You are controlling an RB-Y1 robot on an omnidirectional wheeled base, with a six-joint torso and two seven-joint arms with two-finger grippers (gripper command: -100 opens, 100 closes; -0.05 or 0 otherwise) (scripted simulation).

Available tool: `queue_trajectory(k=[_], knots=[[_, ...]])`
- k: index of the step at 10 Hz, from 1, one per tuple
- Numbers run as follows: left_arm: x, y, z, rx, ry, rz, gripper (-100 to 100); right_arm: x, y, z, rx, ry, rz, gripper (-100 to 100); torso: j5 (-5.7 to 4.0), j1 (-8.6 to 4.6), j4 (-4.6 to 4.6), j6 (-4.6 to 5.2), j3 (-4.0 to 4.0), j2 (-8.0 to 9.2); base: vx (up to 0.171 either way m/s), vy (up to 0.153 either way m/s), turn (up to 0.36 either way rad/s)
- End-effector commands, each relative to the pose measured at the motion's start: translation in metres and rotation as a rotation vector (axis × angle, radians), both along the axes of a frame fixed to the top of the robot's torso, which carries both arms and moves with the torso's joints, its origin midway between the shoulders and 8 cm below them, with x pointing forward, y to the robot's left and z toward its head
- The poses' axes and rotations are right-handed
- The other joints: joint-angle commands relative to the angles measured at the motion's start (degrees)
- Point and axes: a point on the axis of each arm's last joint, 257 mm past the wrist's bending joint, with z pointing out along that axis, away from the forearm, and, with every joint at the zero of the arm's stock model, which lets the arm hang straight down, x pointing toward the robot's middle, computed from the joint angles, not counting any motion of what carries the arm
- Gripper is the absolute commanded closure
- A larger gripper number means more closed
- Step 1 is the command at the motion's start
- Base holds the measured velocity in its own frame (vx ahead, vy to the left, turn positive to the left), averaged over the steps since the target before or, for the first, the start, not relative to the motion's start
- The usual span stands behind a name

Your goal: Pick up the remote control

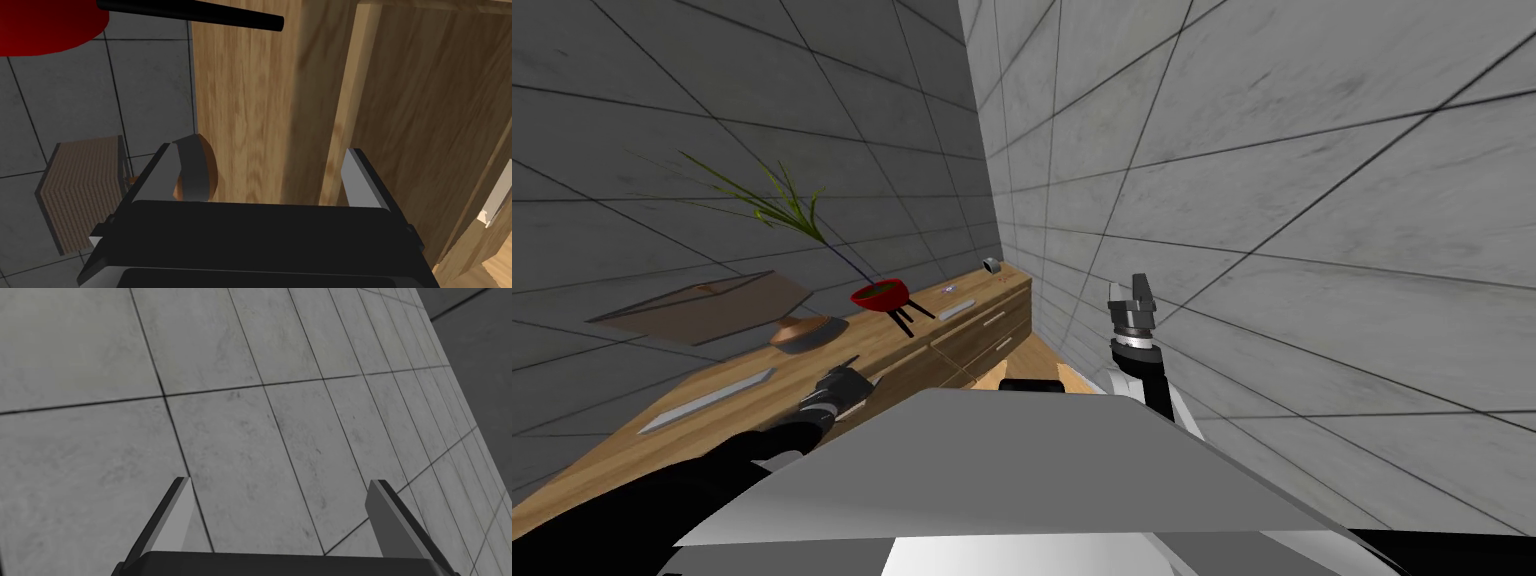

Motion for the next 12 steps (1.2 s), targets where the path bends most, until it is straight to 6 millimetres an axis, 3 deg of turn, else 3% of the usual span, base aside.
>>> queue_trajectory(k=[1, 2, 4, 5, 7, 8, 10, 12], knots=[[-0.006, 0.000, -0.008, -0.025, 0.034, 0.007, -100, 0.000, 0.000, 0.000, 0.000, 0.000, 0.000, 0, 0.00, 0.00, 0.00, 0.00, 0.00, 0.00, 0.012, -0.011, 0.042], [-0.021, 0.011, -0.007, -0.055, 0.050, 0.047, -100, 0.000, 0.000, 0.000, 0.000, 0.000, 0.000, 0, 0.01, 0.03, 0.01, -0.01, 0.02, 0.04, 0.026, -0.033, -0.250], [-0.026, 0.009, -0.016, -0.077, 0.085, 0.049, -100, 0.000, 0.000, 0.000, 0.000, 0.000, 0.000, 0, 0.01, 0.01, 0.00, 0.00, 0.00, -0.01, 0.022, -0.014, -0.059], [-0.041, 0.019, -0.013, -0.106, 0.096, 0.089, -100, 0.000, 0.000, 0.000, 0.000, 0.000, 0.000, 0, 0.01, 0.05, 0.01, -0.01, 0.02, 0.03, 0.035, -0.023, -0.228], [-0.047, 0.016, -0.023, -0.129, 0.133, 0.092, -100, 0.000, 0.000, 0.000, 0.000, 0.000, 0.000, 0, 0.01, 0.03, -0.01, 0.00, -0.02, -0.04, 0.028, -0.011, -0.070], [-0.061, 0.025, -0.019, -0.157, 0.140, 0.132, -100, 0.000, 0.000, 0.000, 0.000, 0.000, 0.000, 0, 0.02, 0.05, 0.00, -0.02, 0.01, 0.01, 0.039, -0.022, -0.236], [-0.067, 0.021, -0.028, -0.182, 0.179, 0.135, -100, 0.000, 0.000, 0.000, 0.000, 0.000, 0.000, 0, 0.01, 0.04, -0.01, 0.00, -0.03, -0.06, 0.034, -0.006, -0.071], [-0.086, 0.026, -0.031, -0.227, 0.212, 0.178, -100, 0.000, 0.000, 0.000, 0.000, 0.000, 0.000, 0, 0.02, 0.07, -0.01, 0.04, -0.04, -0.07, 0.055, -0.006, -0.195]])
